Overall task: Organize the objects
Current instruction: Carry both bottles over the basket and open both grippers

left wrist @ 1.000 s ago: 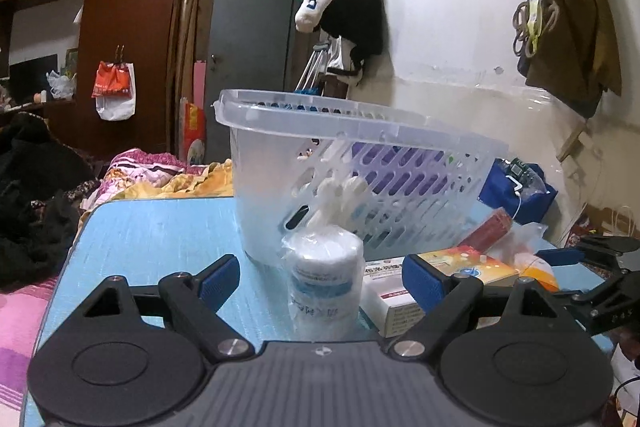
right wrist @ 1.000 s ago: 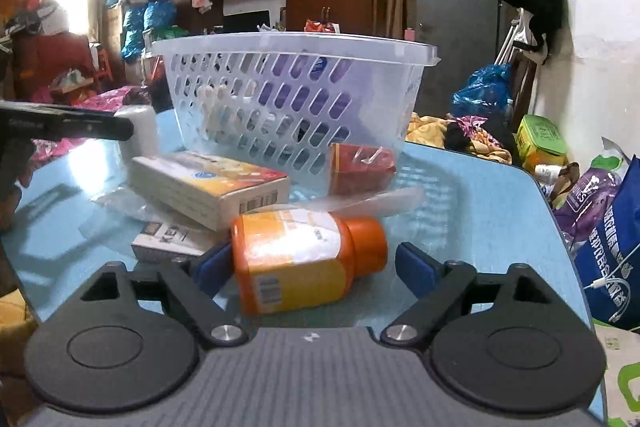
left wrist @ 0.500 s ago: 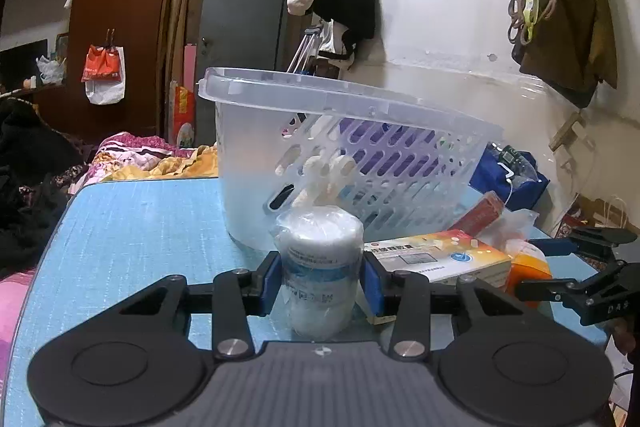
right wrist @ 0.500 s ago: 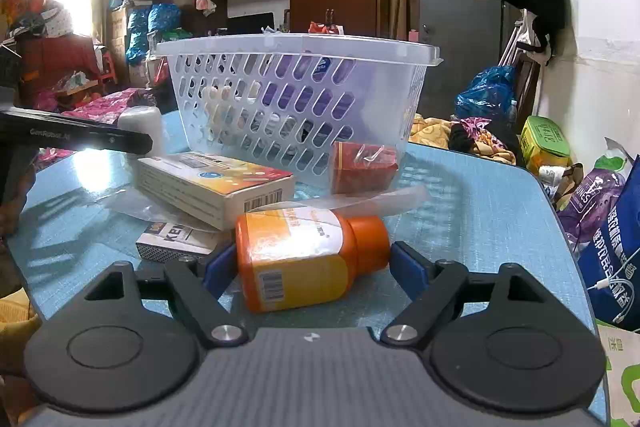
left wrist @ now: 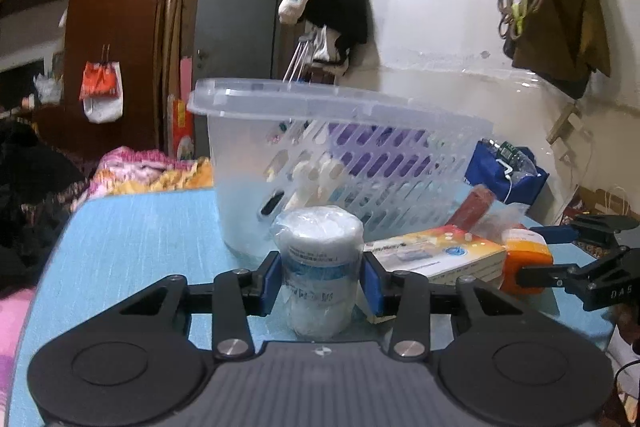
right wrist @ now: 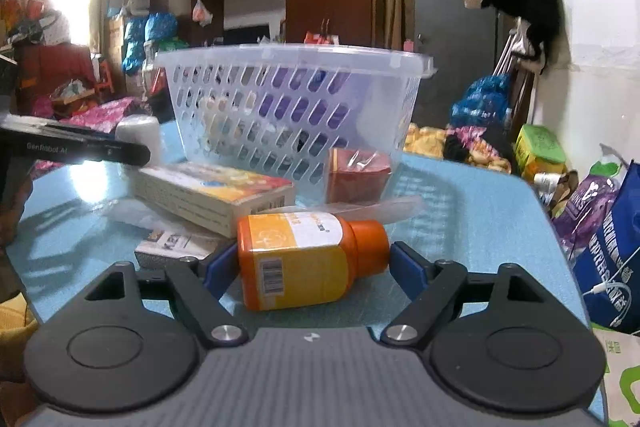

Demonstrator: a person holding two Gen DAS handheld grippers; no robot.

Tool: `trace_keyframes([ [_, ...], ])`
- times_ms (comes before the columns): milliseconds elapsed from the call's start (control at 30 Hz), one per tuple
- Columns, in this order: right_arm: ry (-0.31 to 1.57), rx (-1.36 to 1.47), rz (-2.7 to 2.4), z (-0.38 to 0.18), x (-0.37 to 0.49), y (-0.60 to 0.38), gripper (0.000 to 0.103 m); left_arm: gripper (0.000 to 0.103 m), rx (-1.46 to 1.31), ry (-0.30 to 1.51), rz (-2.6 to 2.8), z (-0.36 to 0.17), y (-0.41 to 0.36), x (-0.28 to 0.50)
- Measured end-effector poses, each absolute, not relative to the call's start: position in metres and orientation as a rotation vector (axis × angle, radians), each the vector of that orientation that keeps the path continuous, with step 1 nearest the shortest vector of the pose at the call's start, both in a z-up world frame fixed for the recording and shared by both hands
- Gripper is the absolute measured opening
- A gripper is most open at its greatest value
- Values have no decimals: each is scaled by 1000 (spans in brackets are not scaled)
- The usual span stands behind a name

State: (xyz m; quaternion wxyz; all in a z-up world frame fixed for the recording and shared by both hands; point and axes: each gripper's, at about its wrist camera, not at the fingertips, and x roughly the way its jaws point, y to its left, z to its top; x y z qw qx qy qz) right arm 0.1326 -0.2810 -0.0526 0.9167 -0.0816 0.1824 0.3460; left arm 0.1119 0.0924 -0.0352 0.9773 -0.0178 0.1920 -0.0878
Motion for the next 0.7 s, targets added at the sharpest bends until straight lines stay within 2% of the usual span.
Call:
trace_keyframes([
  [700, 237, -43, 703, -8, 110, -307, 83, 46, -117, 209, -256, -4, 87, 71],
])
